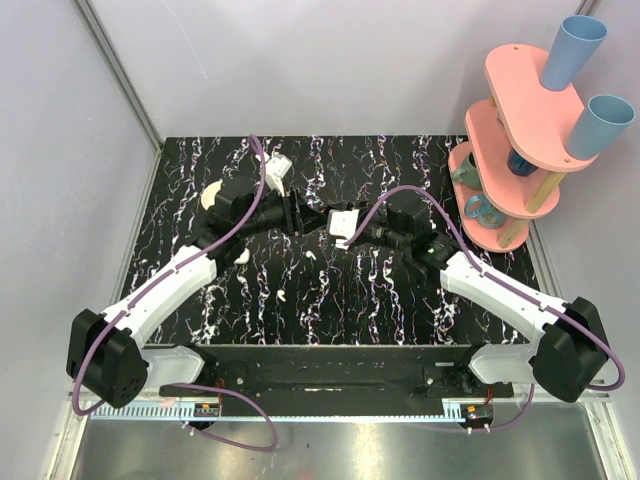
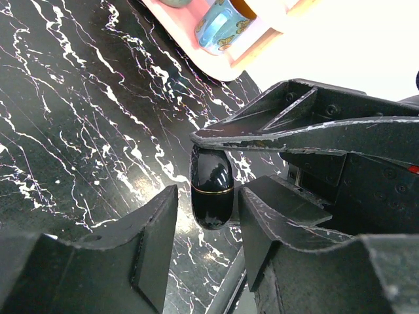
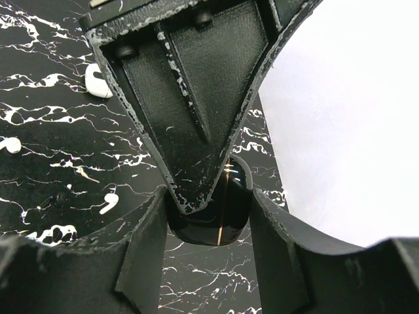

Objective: Insert the wireless bluetooth earbuds into the charging case
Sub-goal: Pass from the right arm to the left, then open the charging case.

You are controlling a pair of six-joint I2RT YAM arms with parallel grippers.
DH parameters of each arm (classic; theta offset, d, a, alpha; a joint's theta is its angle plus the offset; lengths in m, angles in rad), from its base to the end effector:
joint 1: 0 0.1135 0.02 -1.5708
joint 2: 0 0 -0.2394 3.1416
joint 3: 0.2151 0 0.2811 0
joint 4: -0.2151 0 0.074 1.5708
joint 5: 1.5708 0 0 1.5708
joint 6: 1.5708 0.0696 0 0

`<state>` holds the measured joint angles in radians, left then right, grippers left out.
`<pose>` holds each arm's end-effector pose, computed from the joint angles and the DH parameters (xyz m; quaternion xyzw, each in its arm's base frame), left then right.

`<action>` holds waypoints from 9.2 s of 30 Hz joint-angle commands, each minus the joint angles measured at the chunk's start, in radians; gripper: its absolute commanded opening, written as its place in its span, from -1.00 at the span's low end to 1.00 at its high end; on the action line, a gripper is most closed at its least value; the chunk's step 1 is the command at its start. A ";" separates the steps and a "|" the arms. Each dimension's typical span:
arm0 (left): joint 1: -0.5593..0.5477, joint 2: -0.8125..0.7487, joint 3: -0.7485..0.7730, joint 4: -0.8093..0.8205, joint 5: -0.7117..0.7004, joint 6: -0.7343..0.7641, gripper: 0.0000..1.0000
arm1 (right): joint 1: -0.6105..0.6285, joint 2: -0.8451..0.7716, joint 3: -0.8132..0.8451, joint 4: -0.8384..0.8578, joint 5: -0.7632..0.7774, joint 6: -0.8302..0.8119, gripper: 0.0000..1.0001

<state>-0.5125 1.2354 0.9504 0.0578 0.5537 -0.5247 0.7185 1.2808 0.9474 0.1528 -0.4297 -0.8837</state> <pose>0.2883 -0.2042 0.2899 0.1655 0.7539 -0.4826 0.4139 0.2562 0.2626 0.2851 -0.6339 0.4241 0.1115 0.6371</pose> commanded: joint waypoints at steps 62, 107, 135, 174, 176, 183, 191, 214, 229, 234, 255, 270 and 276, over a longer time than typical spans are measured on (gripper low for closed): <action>-0.008 -0.023 -0.004 0.011 0.022 0.094 -1.00 | 0.016 -0.081 -0.047 0.129 0.089 0.023 1.00; 0.035 -0.283 -0.410 0.798 -0.179 0.339 -1.00 | -0.206 0.158 0.202 0.229 -0.216 2.266 1.00; 0.006 -0.234 -0.394 0.853 -0.258 0.335 -1.00 | -0.145 0.293 0.290 0.199 -0.276 2.379 0.42; 0.002 -0.221 -0.357 0.774 -0.242 0.308 -0.78 | -0.131 0.311 0.355 0.146 -0.311 2.277 -0.39; 0.002 -0.220 -0.355 0.780 -0.245 0.304 -0.77 | -0.129 0.311 0.352 0.137 -0.308 2.273 -0.41; 0.000 -0.215 -0.352 0.786 -0.253 0.293 -0.72 | -0.125 0.311 0.350 0.129 -0.302 2.263 -0.43; 0.000 -0.209 -0.349 0.775 -0.253 0.279 -0.72 | -0.117 0.316 0.373 0.077 -0.294 2.215 -0.51; -0.001 -0.247 -0.410 0.850 -0.244 0.285 -1.00 | -0.134 0.305 0.395 0.039 -0.287 2.070 0.63; 0.005 -0.335 -0.504 0.936 -0.213 0.238 -1.00 | -0.179 0.135 0.511 -0.286 -0.081 1.528 0.88; 0.019 -0.382 -0.555 1.043 -0.186 0.155 -1.00 | -0.180 0.049 0.508 -0.338 -0.086 1.278 0.78; 0.054 -0.277 -0.472 1.272 0.161 -0.006 -1.00 | -0.146 0.123 0.729 -0.639 -0.538 1.065 0.71; 0.055 -0.191 -0.432 1.381 0.238 -0.092 -1.00 | -0.064 0.181 0.778 -0.725 -0.390 0.982 0.71; 0.055 -0.191 -0.423 1.381 0.239 -0.100 -1.00 | -0.062 0.187 0.777 -0.728 -0.379 0.976 0.68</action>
<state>-0.4629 1.0485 0.4789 1.2762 0.7677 -0.6121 0.6479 1.4612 1.6814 -0.5743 -0.8268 0.1112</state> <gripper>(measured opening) 0.309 0.849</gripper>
